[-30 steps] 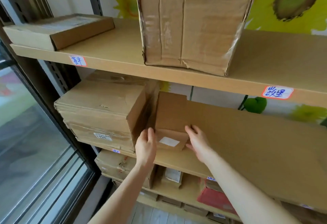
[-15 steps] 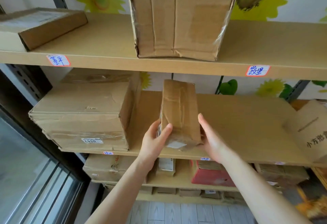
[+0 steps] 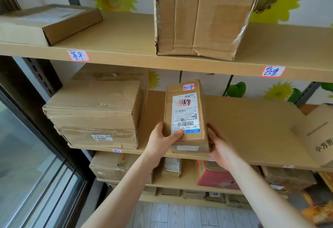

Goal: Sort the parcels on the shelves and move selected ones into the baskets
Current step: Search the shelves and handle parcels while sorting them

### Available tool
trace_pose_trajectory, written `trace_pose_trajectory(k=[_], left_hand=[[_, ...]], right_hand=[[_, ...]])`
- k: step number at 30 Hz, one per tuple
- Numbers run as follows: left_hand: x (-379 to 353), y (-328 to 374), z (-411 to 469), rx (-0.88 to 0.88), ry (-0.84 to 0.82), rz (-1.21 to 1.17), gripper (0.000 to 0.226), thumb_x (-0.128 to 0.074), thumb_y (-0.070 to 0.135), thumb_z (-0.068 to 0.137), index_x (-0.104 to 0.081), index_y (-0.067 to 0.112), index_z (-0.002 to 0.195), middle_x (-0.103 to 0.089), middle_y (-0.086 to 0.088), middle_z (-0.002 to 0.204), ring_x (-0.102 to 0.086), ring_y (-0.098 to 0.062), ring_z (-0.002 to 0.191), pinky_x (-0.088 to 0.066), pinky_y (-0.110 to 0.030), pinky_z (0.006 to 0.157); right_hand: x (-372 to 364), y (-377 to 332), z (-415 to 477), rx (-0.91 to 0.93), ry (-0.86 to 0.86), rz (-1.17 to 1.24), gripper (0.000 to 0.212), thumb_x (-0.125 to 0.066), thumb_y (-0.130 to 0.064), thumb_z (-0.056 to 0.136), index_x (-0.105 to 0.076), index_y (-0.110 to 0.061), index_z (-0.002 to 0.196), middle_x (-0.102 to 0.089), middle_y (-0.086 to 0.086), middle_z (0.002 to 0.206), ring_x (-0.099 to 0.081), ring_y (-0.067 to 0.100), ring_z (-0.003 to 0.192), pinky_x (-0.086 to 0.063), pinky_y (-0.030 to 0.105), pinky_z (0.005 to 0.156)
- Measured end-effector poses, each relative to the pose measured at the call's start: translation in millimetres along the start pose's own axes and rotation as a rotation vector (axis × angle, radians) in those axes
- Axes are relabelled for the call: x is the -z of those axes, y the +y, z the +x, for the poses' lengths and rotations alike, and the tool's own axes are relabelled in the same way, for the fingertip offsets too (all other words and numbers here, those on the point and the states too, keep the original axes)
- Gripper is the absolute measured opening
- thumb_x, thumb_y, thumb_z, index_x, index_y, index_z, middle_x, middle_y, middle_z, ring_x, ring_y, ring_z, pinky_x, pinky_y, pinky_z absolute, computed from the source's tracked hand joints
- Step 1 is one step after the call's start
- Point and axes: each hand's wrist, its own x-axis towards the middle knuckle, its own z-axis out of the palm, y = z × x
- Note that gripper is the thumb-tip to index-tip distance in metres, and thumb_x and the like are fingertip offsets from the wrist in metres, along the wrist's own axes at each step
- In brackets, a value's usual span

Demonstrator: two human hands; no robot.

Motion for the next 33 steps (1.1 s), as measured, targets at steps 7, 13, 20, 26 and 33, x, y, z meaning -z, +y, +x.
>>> trace_pose_trajectory(k=[7, 13, 20, 26, 33], left_hand=[[2, 0, -3, -0.002, -0.001, 0.004, 0.042, -0.071, 0.03, 0.078, -0.047, 0.023, 0.112, -0.062, 0.008, 0.11, -0.06, -0.007, 0.1, -0.053, -0.024, 0.083], [-13, -4, 1, 0.002, -0.026, -0.005, 0.052, -0.066, 0.029, 0.084, -0.047, 0.011, 0.129, -0.061, -0.001, 0.122, -0.058, -0.017, 0.112, -0.047, -0.035, 0.099], [-88, -12, -16, 0.003, -0.18, -0.059, 0.023, -0.064, 0.022, 0.084, -0.058, 0.019, 0.106, -0.07, 0.007, 0.095, -0.068, -0.003, 0.077, -0.052, -0.016, 0.061], [-190, -34, -72, 0.05, -0.408, -0.013, 0.023, -0.065, 0.022, 0.083, -0.058, 0.024, 0.105, -0.069, 0.005, 0.097, -0.067, -0.01, 0.085, -0.051, -0.023, 0.068], [-371, -73, -191, 0.02, -0.709, 0.153, 0.034, -0.065, 0.018, 0.082, -0.057, 0.012, 0.115, -0.068, -0.006, 0.105, -0.065, -0.022, 0.095, -0.053, -0.041, 0.085]], right_hand=[[-8, 4, 4, 0.051, 0.081, -0.19, 0.035, -0.047, -0.023, 0.096, -0.05, -0.023, 0.131, -0.063, 0.006, 0.122, -0.062, 0.019, 0.102, -0.05, 0.036, 0.084], [0, 7, -10, -0.024, 0.2, -0.2, 0.061, -0.045, -0.062, 0.084, -0.056, -0.019, 0.125, -0.067, 0.006, 0.115, -0.063, 0.023, 0.105, -0.049, 0.045, 0.093], [59, 7, -73, 0.068, 0.31, -0.02, 0.058, -0.04, -0.061, 0.087, -0.054, -0.023, 0.128, -0.063, 0.001, 0.124, -0.059, 0.018, 0.114, -0.042, 0.042, 0.103], [156, 19, -168, 0.078, 0.565, 0.038, 0.051, -0.041, -0.053, 0.091, -0.055, -0.019, 0.127, -0.058, 0.004, 0.13, -0.054, 0.016, 0.117, -0.037, 0.037, 0.107], [310, 54, -321, 0.131, 0.798, 0.222, 0.055, -0.041, -0.053, 0.09, -0.06, -0.012, 0.122, -0.062, 0.013, 0.124, -0.058, 0.027, 0.114, -0.042, 0.044, 0.103]])
